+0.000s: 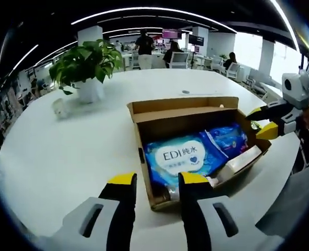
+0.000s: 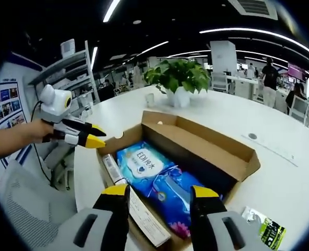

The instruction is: Operate the shoe box by opening the lid, removing the specified soft item, and placing it in the target area until the item is outside and the box remains undamaged.

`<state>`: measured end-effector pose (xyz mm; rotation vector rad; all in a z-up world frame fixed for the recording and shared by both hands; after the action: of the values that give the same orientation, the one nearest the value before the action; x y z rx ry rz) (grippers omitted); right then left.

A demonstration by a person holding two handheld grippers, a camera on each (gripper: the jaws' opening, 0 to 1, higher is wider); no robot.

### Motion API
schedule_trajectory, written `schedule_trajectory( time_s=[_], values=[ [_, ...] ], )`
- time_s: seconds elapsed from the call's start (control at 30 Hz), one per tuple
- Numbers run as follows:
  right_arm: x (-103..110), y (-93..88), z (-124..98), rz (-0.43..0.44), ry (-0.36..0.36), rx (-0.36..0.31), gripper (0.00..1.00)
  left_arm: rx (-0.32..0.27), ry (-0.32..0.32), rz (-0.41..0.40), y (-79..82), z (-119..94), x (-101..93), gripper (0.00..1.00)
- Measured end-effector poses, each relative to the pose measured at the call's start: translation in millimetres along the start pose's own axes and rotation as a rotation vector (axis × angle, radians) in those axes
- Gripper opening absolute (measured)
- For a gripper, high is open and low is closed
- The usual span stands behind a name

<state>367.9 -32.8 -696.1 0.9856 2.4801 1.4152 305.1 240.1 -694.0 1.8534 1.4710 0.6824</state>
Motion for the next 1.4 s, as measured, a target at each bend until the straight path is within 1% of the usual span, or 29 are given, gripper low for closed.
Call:
schedule_trajectory(
  time_s=[0.23, 0.37, 0.47, 0.57, 0.6, 0.63, 0.7, 0.8, 0.9, 0.97, 1.23, 1.3, 1.37, 1.4],
  values=[
    [3, 1.5, 16, 0.018, 0.011, 0.006, 0.37, 0.020, 0.007, -0.026, -6.5, 2, 0.8, 0.22],
    [5, 1.7, 26, 0.022, 0.016, 0.027, 0.34, 0.033, 0.014, -0.045, -9.9, 4, 2.2, 0.17],
    [6, 2.6, 34, 0.032, 0.018, 0.033, 0.30, 0.036, 0.023, -0.072, -11.5, 4, 2.5, 0.11],
    [6, 4.5, 42, 0.057, 0.013, 0.031, 0.27, 0.043, 0.034, -0.079, -12.9, 4, 4.5, 0.05],
    [6, 5.0, 44, 0.064, 0.012, 0.029, 0.26, 0.053, 0.045, -0.076, -14.0, 3, 5.9, 0.05],
    [6, 6.1, 47, 0.069, 0.014, 0.024, 0.25, 0.046, 0.032, -0.095, -13.8, 4, 4.5, 0.04],
    [6, 7.5, 51, 0.078, 0.014, 0.020, 0.22, 0.048, 0.036, -0.090, -14.0, 4, 5.0, 0.04],
    [6, 8.1, 60, 0.109, 0.013, 0.033, 0.21, 0.051, 0.036, -0.093, -14.0, 4, 5.4, 0.04],
    [7, 7.5, 65, 0.116, 0.017, 0.041, 0.20, 0.051, 0.038, -0.106, -14.4, 4, 5.8, 0.03],
    [7, 5.9, 70, 0.111, 0.011, 0.060, 0.20, 0.052, 0.042, -0.107, -14.4, 4, 5.3, 0.03],
    [2, 5.4, 84, 0.116, -0.007, 0.098, 0.19, 0.063, 0.044, -0.112, -13.6, 5, 5.9, 0.03],
    [2, 6.6, 88, 0.115, -0.006, 0.113, 0.18, 0.064, 0.045, -0.111, -13.5, 5, 5.8, 0.03],
    [2, 6.7, 93, 0.114, -0.009, 0.141, 0.18, 0.065, 0.046, -0.111, -13.4, 5, 5.6, 0.03],
    [1, 7.1, 94, 0.111, -0.017, 0.147, 0.16, 0.065, 0.046, -0.112, -13.3, 5, 5.6, 0.03]
  ],
)
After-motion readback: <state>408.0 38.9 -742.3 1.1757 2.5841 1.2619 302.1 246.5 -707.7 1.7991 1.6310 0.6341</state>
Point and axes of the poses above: the point that each gripper's makers call its tool centre point, and the gripper's own axes: z roughly forward along the fingers, x roughly to its left, y roughly out of its top, the point moved 9 cm from there along -z, roughly backward along the fingers, and after that the axes turned 3 degrees about z, right-handed, at the moved point
